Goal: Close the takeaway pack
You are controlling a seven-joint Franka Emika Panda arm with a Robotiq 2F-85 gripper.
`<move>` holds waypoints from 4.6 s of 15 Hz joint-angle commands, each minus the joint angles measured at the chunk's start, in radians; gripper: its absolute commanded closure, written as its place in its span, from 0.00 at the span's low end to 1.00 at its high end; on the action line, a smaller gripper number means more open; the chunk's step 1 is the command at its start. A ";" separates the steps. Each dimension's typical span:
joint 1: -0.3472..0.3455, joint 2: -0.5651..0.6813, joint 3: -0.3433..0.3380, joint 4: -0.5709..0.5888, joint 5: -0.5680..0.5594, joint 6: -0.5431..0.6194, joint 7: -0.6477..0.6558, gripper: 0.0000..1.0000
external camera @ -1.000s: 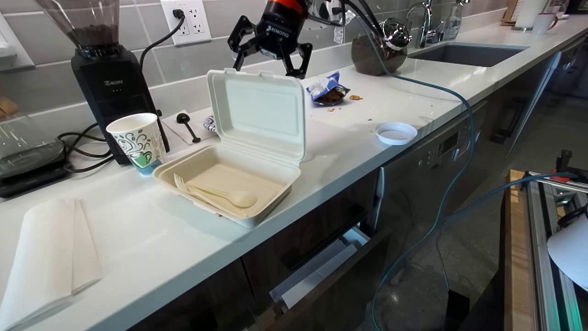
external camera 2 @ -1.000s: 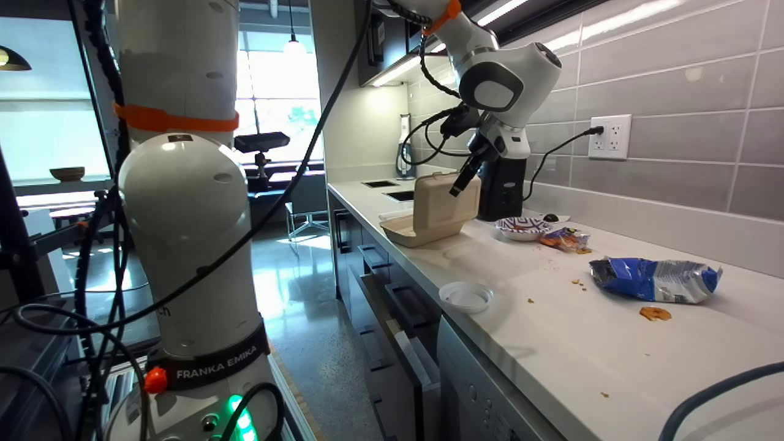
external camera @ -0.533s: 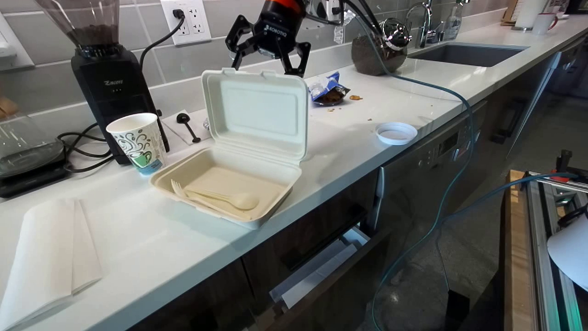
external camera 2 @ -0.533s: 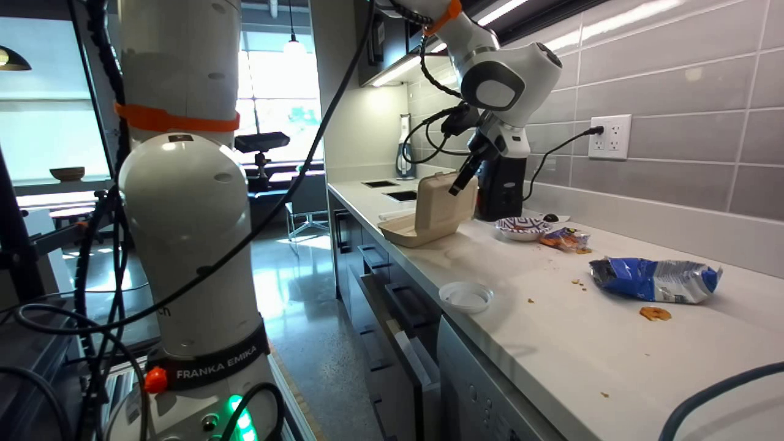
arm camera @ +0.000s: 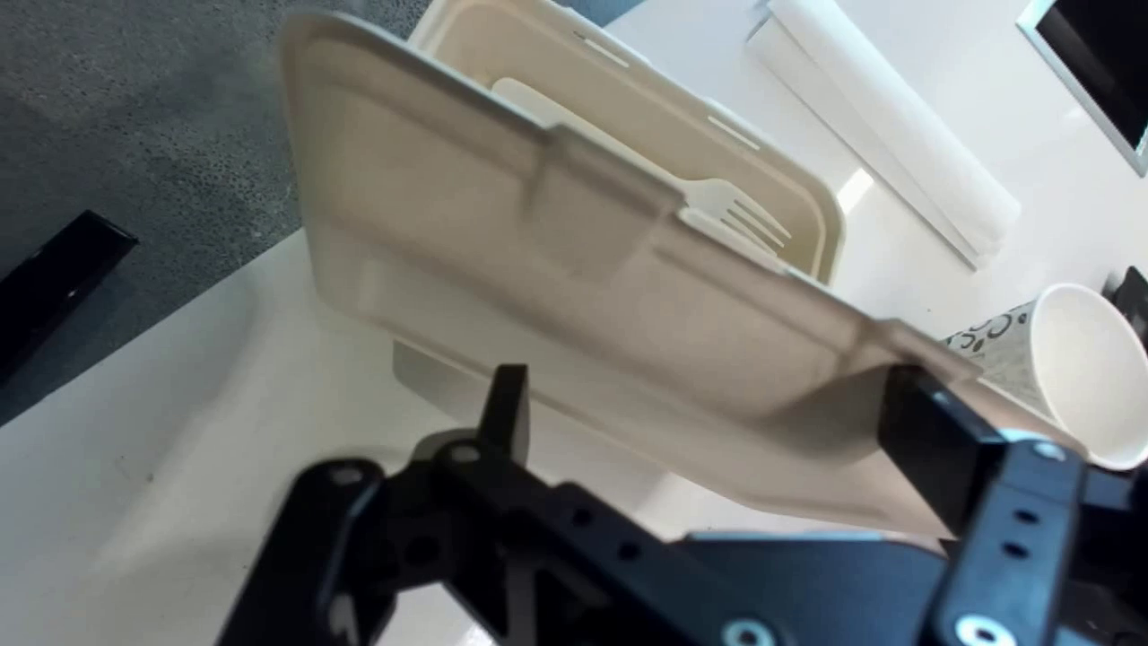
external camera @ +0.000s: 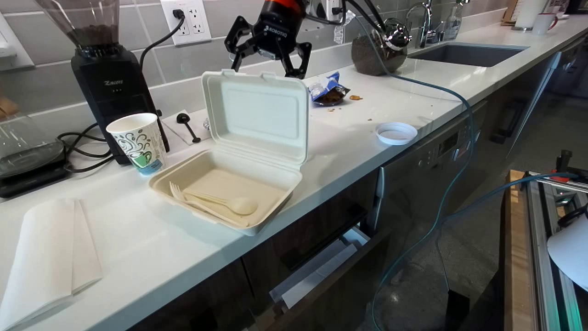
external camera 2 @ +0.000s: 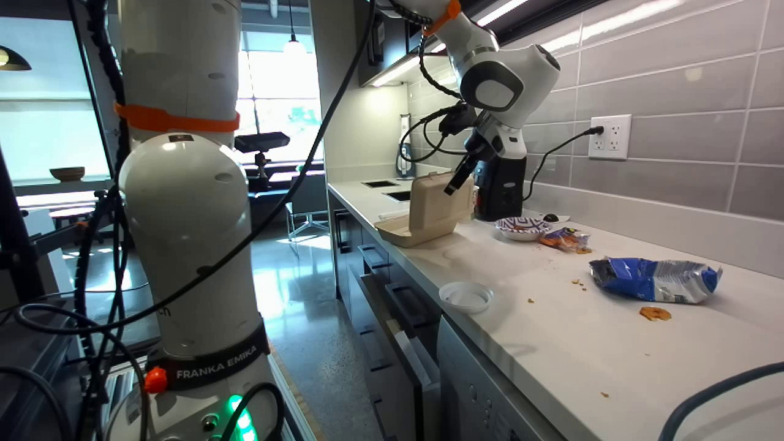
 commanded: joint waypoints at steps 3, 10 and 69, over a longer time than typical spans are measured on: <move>0.009 0.017 0.001 0.021 -0.019 -0.014 0.007 0.00; 0.011 0.014 0.002 0.016 -0.014 -0.007 -0.008 0.00; 0.019 0.010 0.063 -0.277 -0.539 0.645 -0.722 0.00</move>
